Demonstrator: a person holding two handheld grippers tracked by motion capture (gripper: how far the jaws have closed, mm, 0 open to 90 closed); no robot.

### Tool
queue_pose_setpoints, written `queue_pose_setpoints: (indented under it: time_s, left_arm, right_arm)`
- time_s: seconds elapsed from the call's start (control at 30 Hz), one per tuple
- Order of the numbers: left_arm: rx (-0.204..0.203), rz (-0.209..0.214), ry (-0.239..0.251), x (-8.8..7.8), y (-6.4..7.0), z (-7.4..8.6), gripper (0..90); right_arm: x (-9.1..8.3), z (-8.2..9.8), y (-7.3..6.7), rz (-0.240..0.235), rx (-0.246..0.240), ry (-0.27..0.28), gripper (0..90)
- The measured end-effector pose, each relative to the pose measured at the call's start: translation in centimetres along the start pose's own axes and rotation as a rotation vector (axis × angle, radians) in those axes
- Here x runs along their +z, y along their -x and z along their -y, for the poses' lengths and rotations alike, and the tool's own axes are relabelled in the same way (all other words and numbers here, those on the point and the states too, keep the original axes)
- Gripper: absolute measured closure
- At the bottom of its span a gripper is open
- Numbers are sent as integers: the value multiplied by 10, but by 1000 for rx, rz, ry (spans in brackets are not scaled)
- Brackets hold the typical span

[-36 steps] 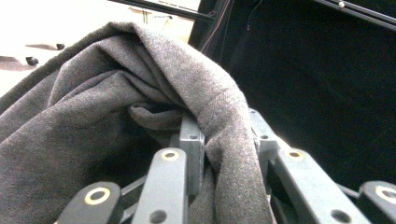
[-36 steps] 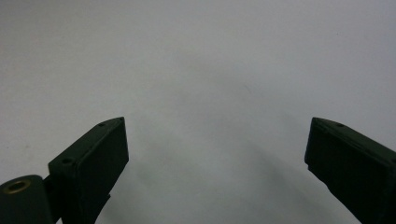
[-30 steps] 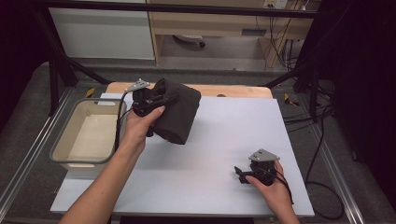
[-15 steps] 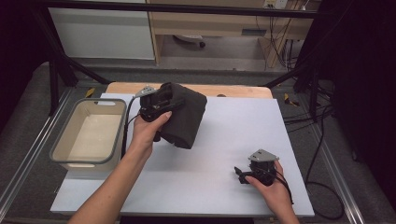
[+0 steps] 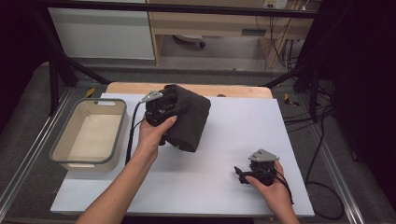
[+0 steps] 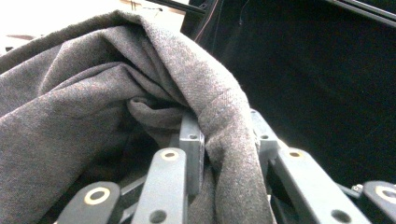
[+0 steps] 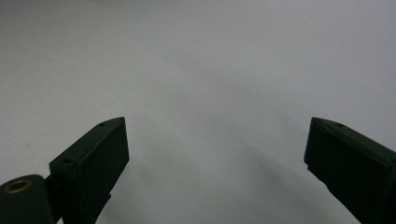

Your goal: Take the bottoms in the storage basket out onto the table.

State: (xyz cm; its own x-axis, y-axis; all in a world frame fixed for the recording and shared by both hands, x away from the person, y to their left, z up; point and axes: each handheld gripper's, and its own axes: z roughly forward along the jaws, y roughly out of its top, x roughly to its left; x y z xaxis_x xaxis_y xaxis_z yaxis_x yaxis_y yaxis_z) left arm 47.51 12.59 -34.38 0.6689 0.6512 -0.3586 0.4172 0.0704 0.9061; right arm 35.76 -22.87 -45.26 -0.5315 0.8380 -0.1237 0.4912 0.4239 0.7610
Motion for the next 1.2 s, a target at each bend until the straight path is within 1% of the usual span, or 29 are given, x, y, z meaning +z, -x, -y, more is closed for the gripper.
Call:
queue_pose_setpoints:
  time_s: [0.1, 0.37, 0.53, 0.67, 0.83, 0.93, 1.03, 1.2]
  left_arm:
    - [-2, 3, 1, 1, 1, 1, 725]
    - [17, 16, -14, 7, 7, 6, 727]
    - [19, 23, -26, 12, 12, 10, 727]
    - [21, 37, -36, 16, 15, 13, 727]
    - [17, 36, -40, 18, 17, 16, 727]
    - [25, 42, -52, 20, 20, 18, 727]
    - [41, 57, -67, 23, 22, 22, 726]
    - [28, 63, -77, 29, 25, 31, 726]
  right_arm:
    - [0, 0, 0, 0, 0, -2, 71]
    - [-1, 0, 1, 3, -1, 3, 72]
    - [-2, -2, 2, 8, 4, 12, 72]
    - [-2, -1, 2, 9, -2, 9, 72]
    - [-2, -2, 1, 7, -3, 9, 72]
    - [-3, -2, 2, 8, -6, 10, 73]
    - [-2, -2, 1, 4, -7, 11, 69]
    - [-1, -2, 0, 3, -14, 9, 70]
